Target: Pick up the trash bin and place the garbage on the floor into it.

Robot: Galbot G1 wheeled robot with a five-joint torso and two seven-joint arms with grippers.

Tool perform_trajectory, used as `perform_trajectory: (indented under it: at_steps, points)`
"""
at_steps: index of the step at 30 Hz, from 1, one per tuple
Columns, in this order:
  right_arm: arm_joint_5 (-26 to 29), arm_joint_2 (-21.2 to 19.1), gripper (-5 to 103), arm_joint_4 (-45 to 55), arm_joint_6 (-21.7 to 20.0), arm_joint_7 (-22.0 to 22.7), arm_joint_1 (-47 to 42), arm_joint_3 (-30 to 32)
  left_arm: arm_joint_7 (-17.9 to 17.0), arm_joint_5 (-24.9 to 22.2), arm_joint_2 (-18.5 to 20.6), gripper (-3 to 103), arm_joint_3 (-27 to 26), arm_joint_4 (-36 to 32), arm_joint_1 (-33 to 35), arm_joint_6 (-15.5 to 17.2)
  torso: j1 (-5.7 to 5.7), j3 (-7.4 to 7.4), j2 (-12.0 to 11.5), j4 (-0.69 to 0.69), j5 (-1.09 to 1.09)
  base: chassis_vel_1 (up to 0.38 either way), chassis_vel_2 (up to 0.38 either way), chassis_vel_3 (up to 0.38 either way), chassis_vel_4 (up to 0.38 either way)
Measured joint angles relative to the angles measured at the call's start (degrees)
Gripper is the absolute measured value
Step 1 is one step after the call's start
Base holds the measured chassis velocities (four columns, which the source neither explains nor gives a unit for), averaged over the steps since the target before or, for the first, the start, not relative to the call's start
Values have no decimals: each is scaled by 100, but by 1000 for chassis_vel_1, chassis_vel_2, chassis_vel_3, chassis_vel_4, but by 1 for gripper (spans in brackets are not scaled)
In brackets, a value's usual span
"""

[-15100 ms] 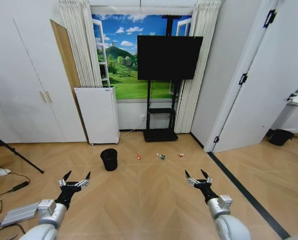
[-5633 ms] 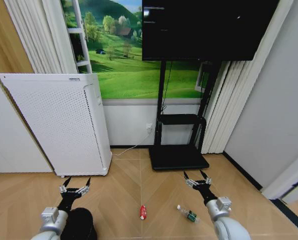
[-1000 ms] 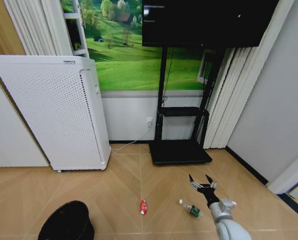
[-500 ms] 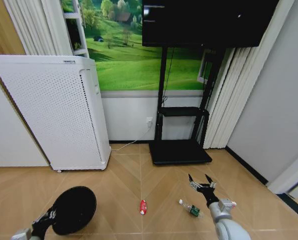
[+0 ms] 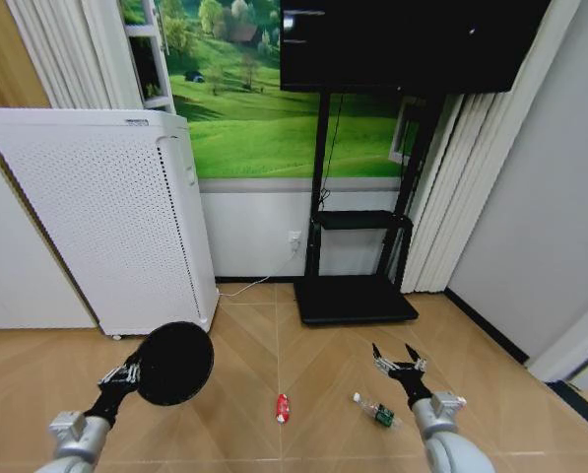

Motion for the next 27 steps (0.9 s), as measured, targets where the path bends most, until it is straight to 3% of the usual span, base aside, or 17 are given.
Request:
perform_trajectory:
  at_steps: [5,10,15,19,20,27]
  points:
    - [98,-108,100,-2,-158,-44,33,-153,169,-68,211,7,120,106,-283,-102,0,0,0,0,0,0,0,0,0]
    - [718,-340,100,-188,-664,-221,163,-553,202,-175,467,7,314,169,-599,-103,0,0,0,0,-1,0,0,0,0]
    - [992,-479,100,-452,-1181,-325,215,-840,203,-213,563,7,379,168,-702,-96,0,0,1,0,0,0,0,0,0]
    - [1408,-505,100,-829,-1517,-141,360,-1216,201,-215,626,7,421,154,-746,-70,0,0,1,0,0,0,0,0,0]
    - [1784,-444,100,-1082,-1776,50,550,-1403,201,-206,640,7,441,155,-777,-69,0,0,1,0,0,0,0,0,0]
    - [2027,-363,100,-1741,-1917,133,1135,-1859,201,-189,644,7,489,165,-886,-37,0,0,1,1,-1,0,0,0,0]
